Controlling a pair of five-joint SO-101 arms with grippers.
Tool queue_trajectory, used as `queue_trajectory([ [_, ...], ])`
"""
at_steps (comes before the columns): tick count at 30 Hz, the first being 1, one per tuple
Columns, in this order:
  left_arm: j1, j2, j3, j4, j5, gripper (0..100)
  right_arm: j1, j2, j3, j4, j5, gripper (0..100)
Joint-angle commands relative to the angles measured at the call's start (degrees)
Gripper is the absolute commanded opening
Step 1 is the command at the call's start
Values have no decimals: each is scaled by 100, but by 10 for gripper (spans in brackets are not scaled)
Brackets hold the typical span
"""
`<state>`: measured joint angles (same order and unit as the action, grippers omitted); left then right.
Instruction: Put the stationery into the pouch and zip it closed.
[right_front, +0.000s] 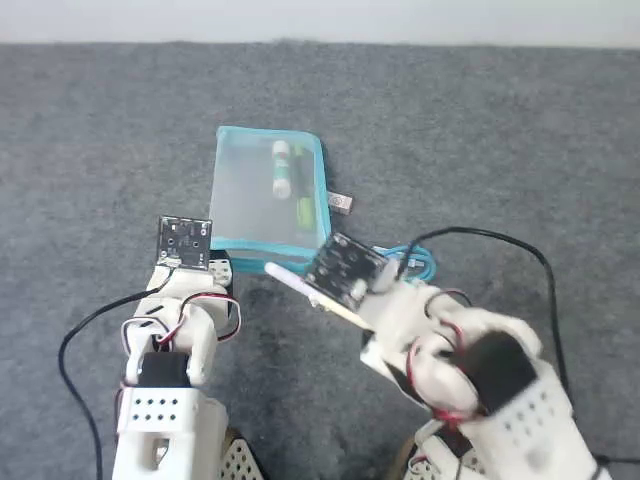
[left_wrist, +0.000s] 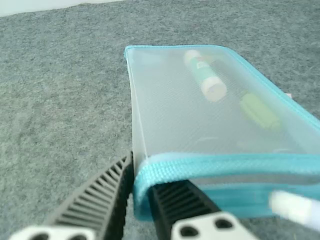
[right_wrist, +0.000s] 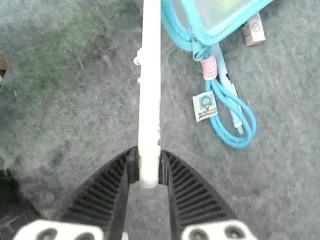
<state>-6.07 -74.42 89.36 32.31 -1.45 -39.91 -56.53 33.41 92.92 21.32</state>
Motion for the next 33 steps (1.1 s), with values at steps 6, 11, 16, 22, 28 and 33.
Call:
queue_trajectory([
  [6,62,35,-189,-105,-44,12,-31,1499,-343,-1262,-290,6],
  [11,70,35,-189,-105,-44,12,171,2211,-360,-2035,-589,6],
  [16,308,35,-180,-97,-44,12,585,2958,-985,-2290,-1354,6],
  [22,404,35,-180,-105,-35,12,585,3881,-1978,-2237,-1899,6],
  [28,853,35,-180,-105,-26,12,611,4989,-3165,-2229,-2602,6],
  [33,1099,35,-180,-105,-26,12,593,5895,-3903,-2220,-2840,7],
])
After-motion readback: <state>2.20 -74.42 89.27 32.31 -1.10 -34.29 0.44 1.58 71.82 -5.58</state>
